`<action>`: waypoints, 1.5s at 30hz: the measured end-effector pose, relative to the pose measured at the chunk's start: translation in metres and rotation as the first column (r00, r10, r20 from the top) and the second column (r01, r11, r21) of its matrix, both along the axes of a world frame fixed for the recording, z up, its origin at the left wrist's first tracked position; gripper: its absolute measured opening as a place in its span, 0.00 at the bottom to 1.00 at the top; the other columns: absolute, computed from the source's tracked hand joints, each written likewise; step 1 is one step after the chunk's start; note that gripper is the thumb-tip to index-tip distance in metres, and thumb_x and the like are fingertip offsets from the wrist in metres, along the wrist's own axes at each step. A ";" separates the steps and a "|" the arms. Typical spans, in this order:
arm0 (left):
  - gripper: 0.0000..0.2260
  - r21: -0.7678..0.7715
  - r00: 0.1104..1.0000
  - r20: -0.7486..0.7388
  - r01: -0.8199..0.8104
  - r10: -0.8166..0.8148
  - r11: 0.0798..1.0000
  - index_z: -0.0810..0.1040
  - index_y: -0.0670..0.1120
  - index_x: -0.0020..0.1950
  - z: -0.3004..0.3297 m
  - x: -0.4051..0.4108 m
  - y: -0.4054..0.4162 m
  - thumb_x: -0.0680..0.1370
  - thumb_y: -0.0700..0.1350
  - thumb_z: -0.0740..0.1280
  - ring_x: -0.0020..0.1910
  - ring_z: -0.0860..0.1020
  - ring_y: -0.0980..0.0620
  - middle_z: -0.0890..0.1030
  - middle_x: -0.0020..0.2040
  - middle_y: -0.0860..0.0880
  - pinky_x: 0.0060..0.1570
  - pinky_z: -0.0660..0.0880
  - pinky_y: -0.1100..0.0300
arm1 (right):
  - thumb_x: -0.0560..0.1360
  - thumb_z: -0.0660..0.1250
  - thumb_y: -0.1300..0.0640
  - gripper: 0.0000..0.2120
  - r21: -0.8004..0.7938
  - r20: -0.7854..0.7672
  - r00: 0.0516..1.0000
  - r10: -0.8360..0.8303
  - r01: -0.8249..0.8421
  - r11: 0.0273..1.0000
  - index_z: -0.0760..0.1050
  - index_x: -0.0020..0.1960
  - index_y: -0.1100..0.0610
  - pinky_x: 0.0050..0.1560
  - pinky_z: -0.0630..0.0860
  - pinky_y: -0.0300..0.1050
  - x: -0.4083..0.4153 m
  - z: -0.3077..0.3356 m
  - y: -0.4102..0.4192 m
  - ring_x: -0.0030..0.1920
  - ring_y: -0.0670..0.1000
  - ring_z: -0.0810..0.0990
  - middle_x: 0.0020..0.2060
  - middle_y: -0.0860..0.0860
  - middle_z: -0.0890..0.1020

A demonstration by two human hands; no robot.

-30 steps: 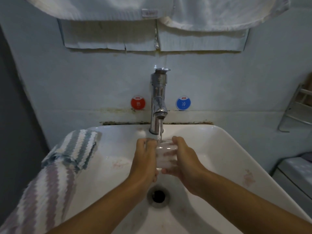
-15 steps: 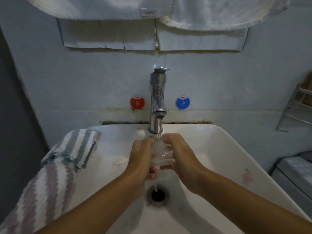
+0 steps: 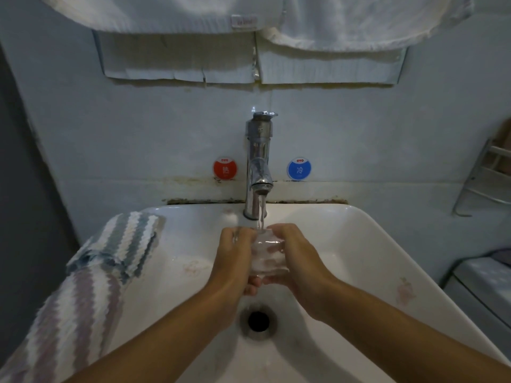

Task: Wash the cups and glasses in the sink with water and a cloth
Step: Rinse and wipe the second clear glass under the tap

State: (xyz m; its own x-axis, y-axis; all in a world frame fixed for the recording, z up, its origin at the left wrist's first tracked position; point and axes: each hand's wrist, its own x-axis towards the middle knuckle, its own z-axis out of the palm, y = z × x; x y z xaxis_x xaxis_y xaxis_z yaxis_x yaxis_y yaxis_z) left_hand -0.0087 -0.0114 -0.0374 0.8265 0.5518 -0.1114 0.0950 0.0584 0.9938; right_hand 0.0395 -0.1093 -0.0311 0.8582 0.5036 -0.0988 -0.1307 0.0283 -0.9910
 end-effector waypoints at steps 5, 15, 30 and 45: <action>0.11 0.067 0.997 0.066 -0.047 0.042 0.997 0.72 0.48 0.58 0.000 0.000 -0.003 0.83 0.51 0.54 0.32 0.77 0.49 0.81 0.48 0.41 0.22 0.68 0.63 | 0.82 0.57 0.45 0.14 -0.015 -0.054 0.997 0.052 -0.053 0.998 0.74 0.59 0.53 0.32 0.79 0.39 -0.003 0.006 -0.005 0.42 0.50 0.83 0.44 0.51 0.83; 0.13 0.015 1.000 -0.007 -0.029 0.029 0.999 0.69 0.52 0.61 0.002 0.000 -0.003 0.83 0.57 0.55 0.32 0.73 0.52 0.79 0.46 0.45 0.28 0.70 0.61 | 0.83 0.53 0.51 0.10 -0.007 0.146 0.989 -0.036 0.037 0.999 0.72 0.56 0.52 0.40 0.80 0.45 -0.002 0.004 -0.001 0.43 0.53 0.81 0.47 0.53 0.78; 0.14 -0.040 0.998 0.022 -0.065 0.066 0.997 0.72 0.51 0.58 -0.003 0.003 -0.004 0.83 0.56 0.53 0.27 0.73 0.51 0.81 0.43 0.41 0.24 0.68 0.62 | 0.80 0.55 0.51 0.15 0.001 0.020 0.999 -0.026 0.026 1.000 0.78 0.54 0.58 0.44 0.82 0.52 -0.003 0.000 -0.001 0.40 0.53 0.84 0.38 0.51 0.85; 0.13 0.045 0.999 -0.033 -0.040 0.042 0.998 0.73 0.50 0.59 -0.008 0.003 -0.002 0.82 0.54 0.54 0.40 0.82 0.43 0.82 0.48 0.44 0.30 0.75 0.58 | 0.84 0.52 0.50 0.16 -0.045 0.022 0.999 -0.040 0.041 0.998 0.75 0.54 0.56 0.32 0.77 0.43 -0.003 -0.003 -0.003 0.35 0.51 0.81 0.37 0.51 0.83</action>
State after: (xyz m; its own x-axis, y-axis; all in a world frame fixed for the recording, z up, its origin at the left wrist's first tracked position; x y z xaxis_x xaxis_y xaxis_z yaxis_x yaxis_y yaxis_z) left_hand -0.0061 -0.0137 -0.0452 0.7994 0.5900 -0.1136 0.1268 0.0192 0.9917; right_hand 0.0368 -0.1122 -0.0341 0.8802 0.4635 -0.1022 -0.1091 -0.0120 -0.9940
